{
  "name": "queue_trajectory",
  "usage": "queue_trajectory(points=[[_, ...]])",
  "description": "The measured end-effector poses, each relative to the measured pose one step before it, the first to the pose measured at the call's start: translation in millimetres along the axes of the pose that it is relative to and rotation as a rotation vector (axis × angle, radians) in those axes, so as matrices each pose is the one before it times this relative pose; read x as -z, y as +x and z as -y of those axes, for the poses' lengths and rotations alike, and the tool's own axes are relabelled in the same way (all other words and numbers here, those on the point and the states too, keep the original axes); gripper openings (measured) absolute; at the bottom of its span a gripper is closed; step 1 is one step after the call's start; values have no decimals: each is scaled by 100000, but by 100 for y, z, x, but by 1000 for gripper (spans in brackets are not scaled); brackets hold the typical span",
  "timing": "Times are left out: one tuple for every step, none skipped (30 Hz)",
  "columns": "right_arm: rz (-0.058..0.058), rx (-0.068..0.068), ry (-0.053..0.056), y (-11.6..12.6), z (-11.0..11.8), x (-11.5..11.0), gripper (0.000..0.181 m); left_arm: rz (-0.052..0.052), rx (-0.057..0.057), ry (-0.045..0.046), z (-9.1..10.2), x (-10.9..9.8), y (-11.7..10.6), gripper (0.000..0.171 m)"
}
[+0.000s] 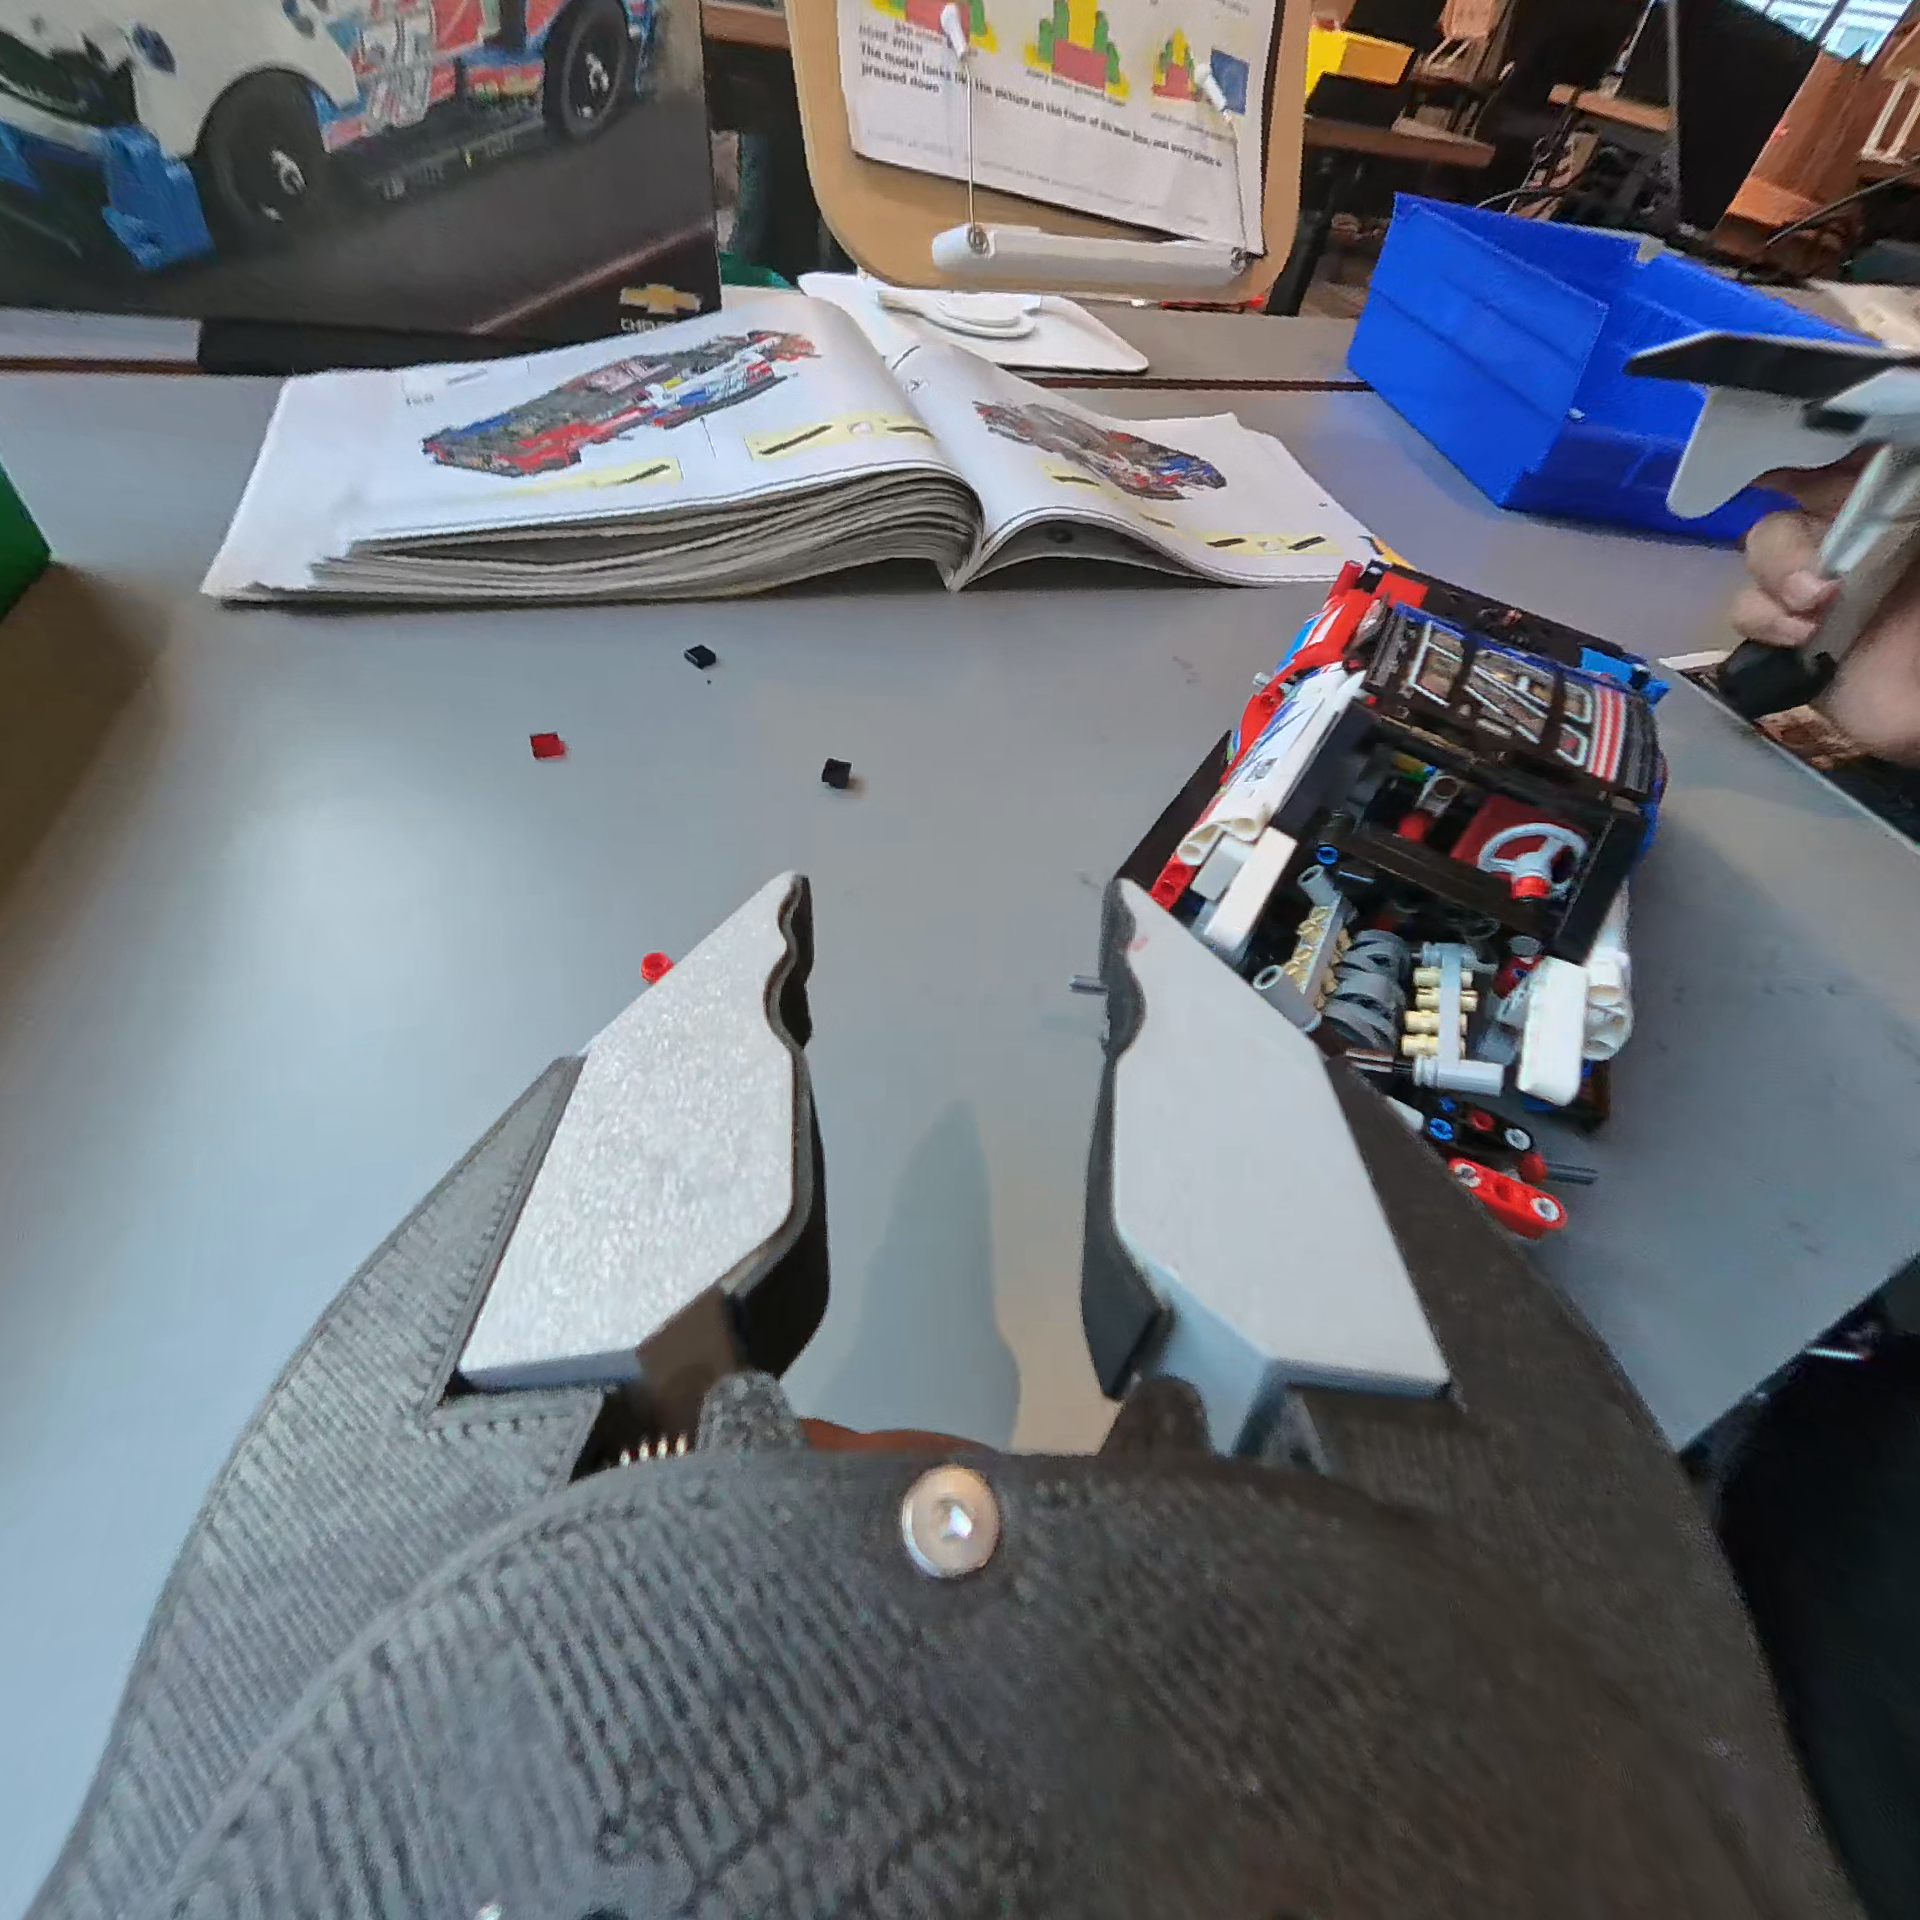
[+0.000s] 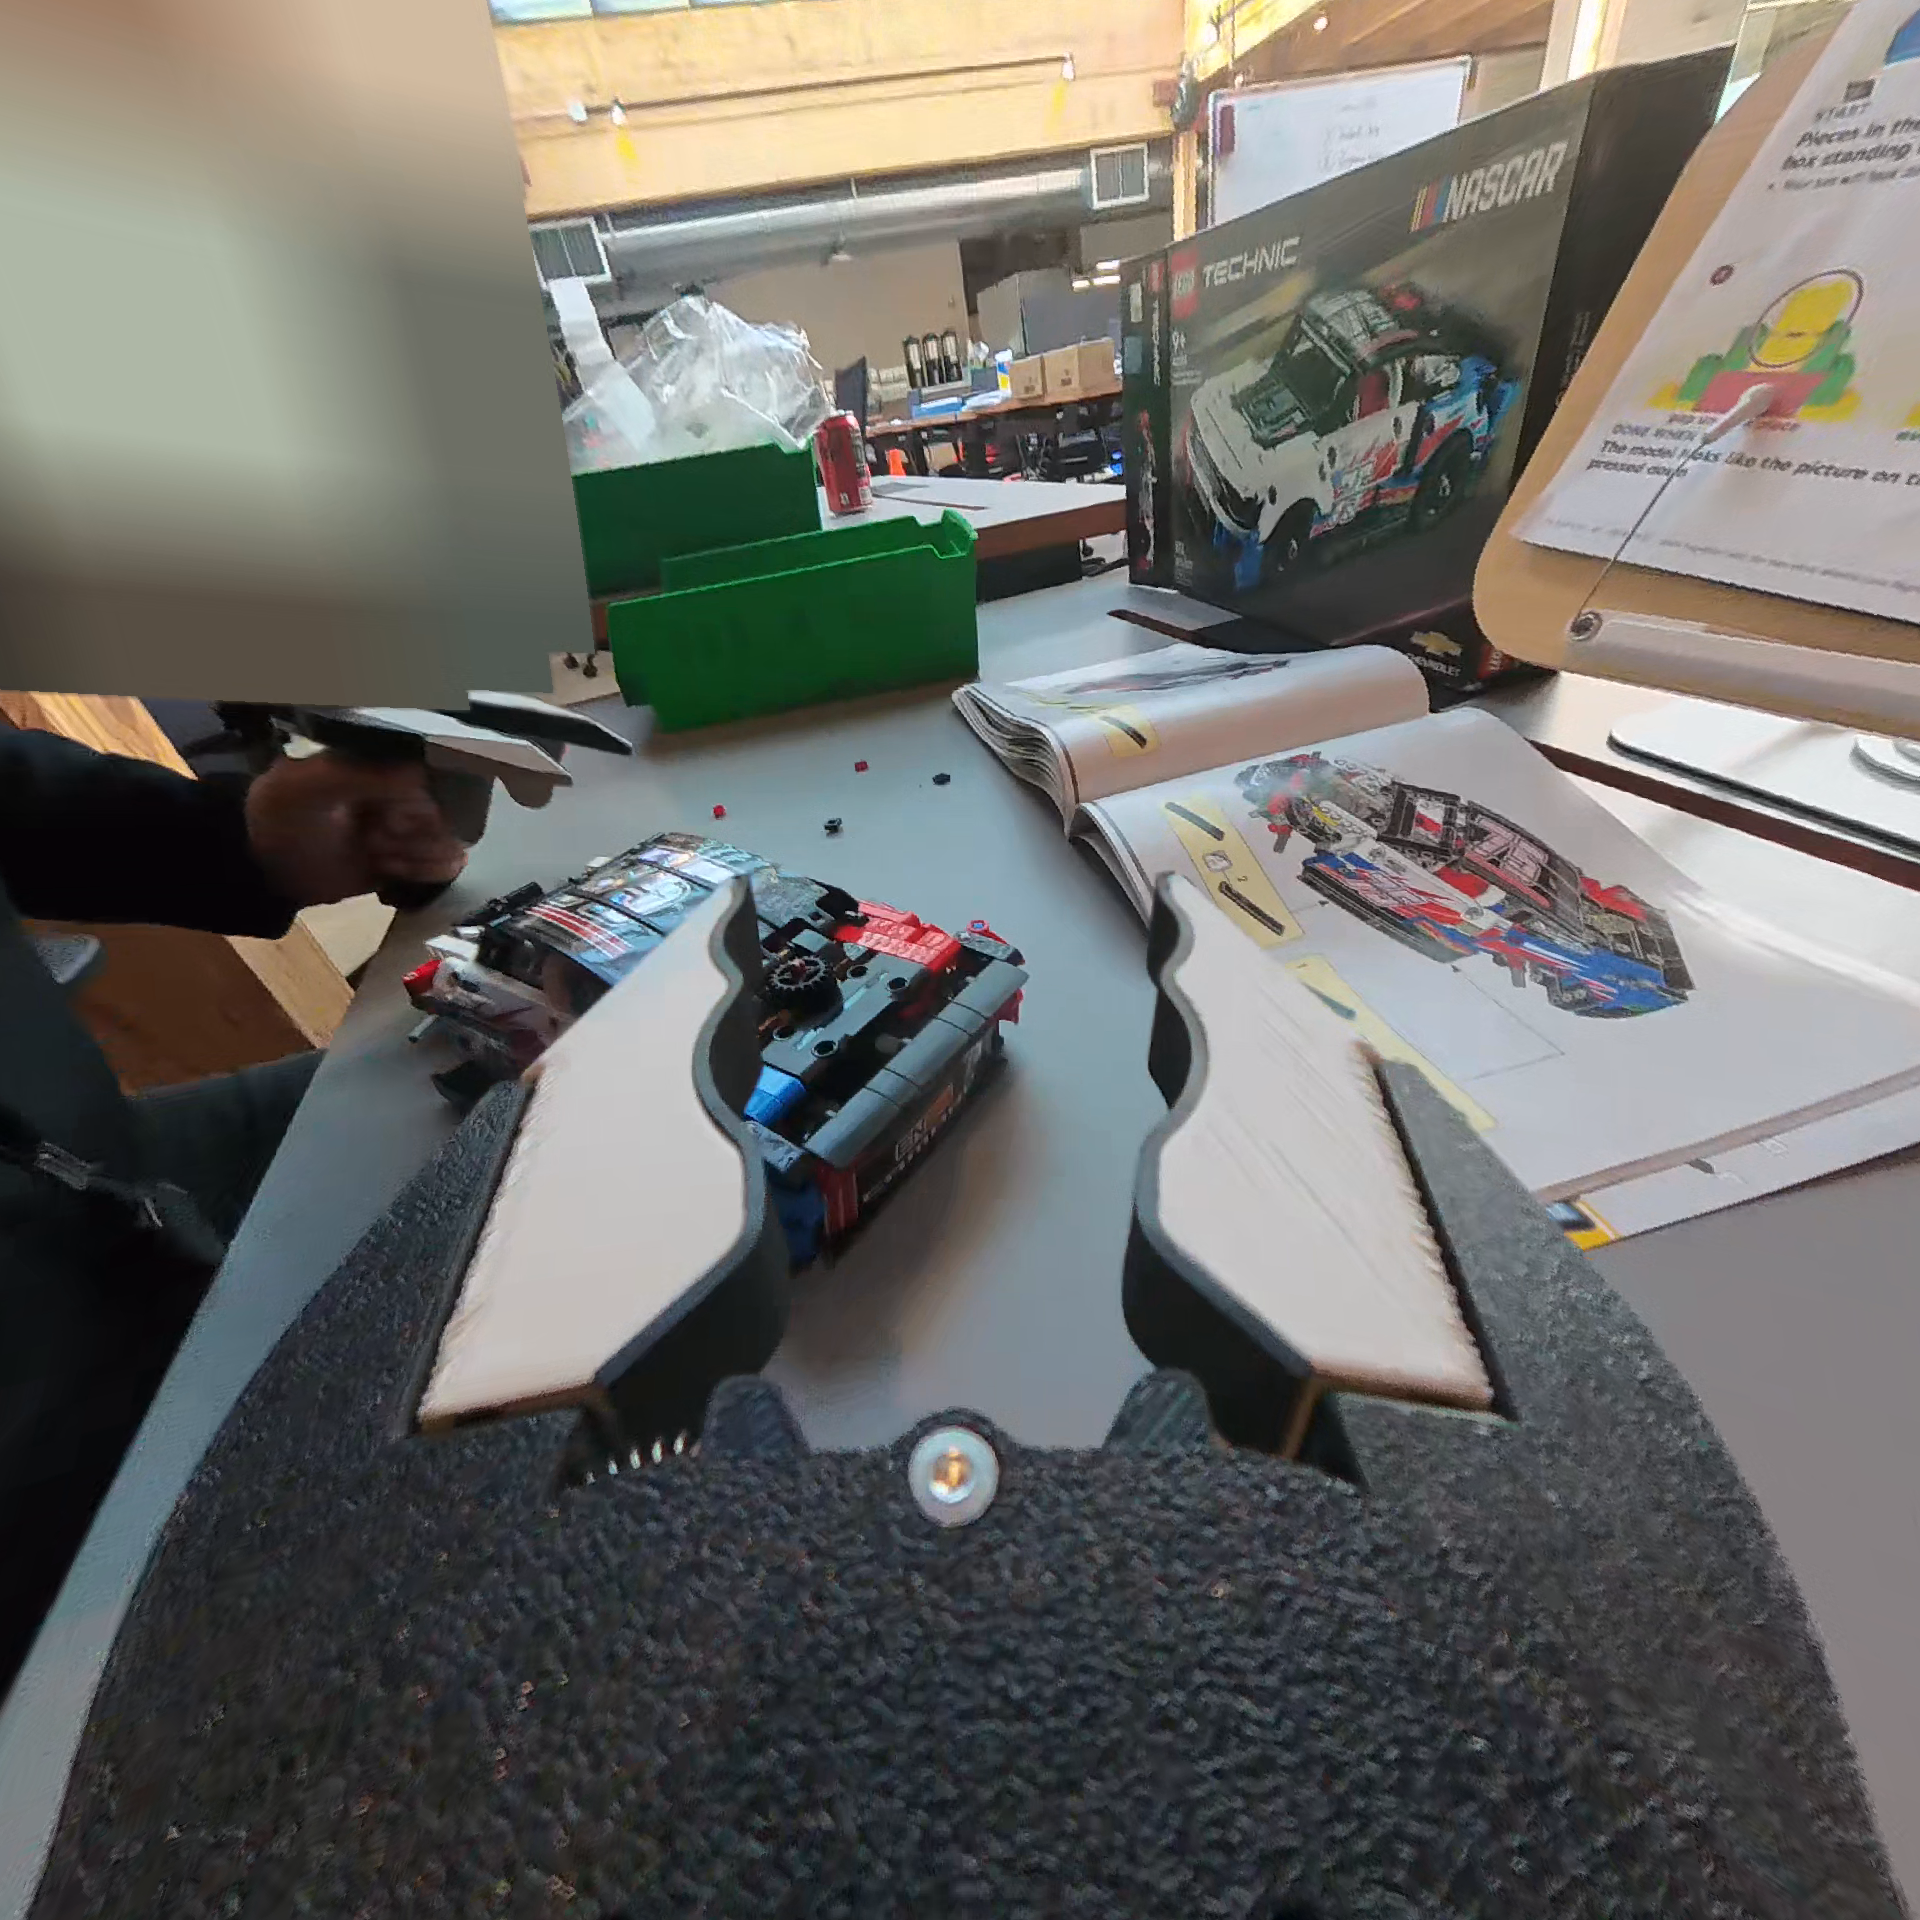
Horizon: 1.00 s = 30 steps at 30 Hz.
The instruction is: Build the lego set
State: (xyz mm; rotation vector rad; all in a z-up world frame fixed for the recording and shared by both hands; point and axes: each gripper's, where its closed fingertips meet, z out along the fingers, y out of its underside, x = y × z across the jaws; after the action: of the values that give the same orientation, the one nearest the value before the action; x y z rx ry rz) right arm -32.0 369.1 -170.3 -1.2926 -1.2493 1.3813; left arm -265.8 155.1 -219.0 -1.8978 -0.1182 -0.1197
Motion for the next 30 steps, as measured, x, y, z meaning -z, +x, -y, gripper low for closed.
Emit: queue_trajectory(points=[[-1696, 2087, -2913, 217, -634, -229, 73, -1000, 1951, -54, -11, -6, -78, 55], [-588, 1785, -3168, 16, -651, -288, 76, -1460, 1455, 523, 73, 54, 25, 56], [610, 859, -2573, -186, -448, -323, 85, -1123, 476, 734, 89, 81, 93, 58], [118, 379, -1499, -194, -151, -290, 88, -1148, -827, 805, 99, 77, 221, 59], [373, 1442, -269, -372, 82, -188, 89, -1752, -1930, 418, 41, 36, 417, 61], [-298, 2630, -128, -345, 136, -109, 89, -2519, -2702, 61, 3, -9, 598, 62], [-1108, 2982, -575, -230, 62, -91, 89, -2109, -3160, 933, 122, 34, 593, 66], [-388, 2436, -946, -263, 41, -77, 89, -1260, -3410, 2657, 352, 142, 511, 66], [-327, 1899, -262, -208, 140, -2, 91, -891, -3209, 3648, 484, 188, 453, 63], [-2081, 1372, 1425, 154, 340, 87, 91, -218, -2340, 3640, 493, 147, 284, 59], [-3491, 77, 2349, 557, 414, 168, 89, 1632, -1039, 2874, 402, 46, -43, 59], [-4292, -1756, 2034, 807, 500, 293, 88, 1378, -173, 1516, 224, -82, -41, 60], [-3715, -3095, 1719, 688, 862, 489, 88, 344, 249, -91, 12, -204, 66, 61], [-1970, -2539, 1548, 213, 1333, 750, 87, -562, 35, -1787, -218, -272, 157, 61], [-1952, -1059, 699, -39, 1579, 993, 87, -123, -485, -2643, -324, -252, 81, 62], [-2872, -235, -558, -61, 1562, 1265, 87, 162, -351, -2049, -249, -185, 43, 64], [-635, 991, -1312, -443, 1327, 1591, 86, -86, 555, -1344, -189, -7, 130, 65], [253, 1435, -1844, -610, 955, 1936, 84, 907, 481, 434, 45, 250, 122, 65], [-1763, 1406, -2562, -362, 496, 2279, 84, 1688, 125, 1536, 291, 480, 220, 64], [-2149, 1481, -3688, -291, -83, 2549, 83, 537, -549, 1332, 544, 667, 647, 64], [-668, 1000, -5075, -487, -754, 2677, 75, -2161, -1381, 1768, 824, 738, 1305, 64], [-1366, -321, -5505, -397, -1310, 2687, 68, -5038, -1711, 2310, 1003, 686, 1939, 63], [-4288, -2034, -5013, 53, -1718, 2543, 67, -6734, -2225, 934, 816, 414, 2300, 60], [-4745, -3417, -3879, 204, -1950, 2269, 67, -6849, -2056, -1505, 443, 83, 2343, 59], [-2949, -4896, -2456, 14, -2013, 1877, 67, -6506, -1781, -2997, 165, -216, 2294, 59], [-1365, -5909, -997, -210, -1919, 1451, 67, -5875, -1873, -3520, -20, -416, 2176, 61], [117, -5653, 188, -493, -1719, 997, 69, -4219, -1724, -2971, -71, -593, 1927, 61], [1691, -4006, 646, -827, -1539, 545, 72, -2231, -833, -1370, -7, -754, 1649, 61], [1717, -1725, -43, -931, -1433, 97, 76, -2607, 46, -732, -98, -883, 1693, 59], [2, 402, -1528, -704, -1416, -312, 77, -3932, -784, -2189, -467, -944, 1771, 59]])
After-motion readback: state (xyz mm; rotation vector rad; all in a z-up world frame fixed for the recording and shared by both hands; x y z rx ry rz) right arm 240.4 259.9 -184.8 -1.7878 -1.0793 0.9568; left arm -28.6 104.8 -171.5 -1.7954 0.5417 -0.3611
